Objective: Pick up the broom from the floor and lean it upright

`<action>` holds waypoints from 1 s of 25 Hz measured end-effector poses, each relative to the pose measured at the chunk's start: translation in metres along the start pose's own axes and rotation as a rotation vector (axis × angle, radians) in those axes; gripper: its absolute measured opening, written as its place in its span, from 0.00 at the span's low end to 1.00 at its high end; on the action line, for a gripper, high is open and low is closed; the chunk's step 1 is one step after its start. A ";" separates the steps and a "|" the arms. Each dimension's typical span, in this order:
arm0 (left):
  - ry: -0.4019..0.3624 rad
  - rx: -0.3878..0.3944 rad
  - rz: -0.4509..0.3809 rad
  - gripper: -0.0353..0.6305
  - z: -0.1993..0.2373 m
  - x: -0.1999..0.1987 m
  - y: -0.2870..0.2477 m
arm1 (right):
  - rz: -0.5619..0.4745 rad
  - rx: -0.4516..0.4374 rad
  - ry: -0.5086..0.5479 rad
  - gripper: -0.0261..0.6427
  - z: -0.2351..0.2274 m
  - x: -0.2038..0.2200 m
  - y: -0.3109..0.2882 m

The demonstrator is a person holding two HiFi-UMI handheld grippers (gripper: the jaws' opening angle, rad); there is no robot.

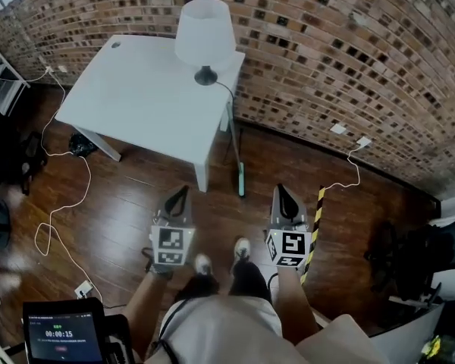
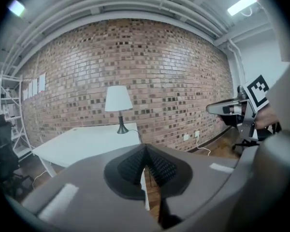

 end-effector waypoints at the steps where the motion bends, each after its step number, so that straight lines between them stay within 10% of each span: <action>1: 0.008 -0.024 -0.009 0.05 0.006 -0.009 0.008 | -0.008 -0.001 -0.012 0.06 -0.003 -0.010 0.005; 25: -0.036 -0.057 -0.189 0.05 -0.046 -0.101 0.020 | -0.157 -0.077 -0.020 0.06 -0.031 -0.095 0.024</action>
Point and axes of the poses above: the fingertips, and each gripper's own axes: y backward along the fingers, z to its left, x out of its underside, the point moved 5 cm from there along y, backward along the fingers, and after that the axes turned 7 degrees about y, right-handed, at the moved point
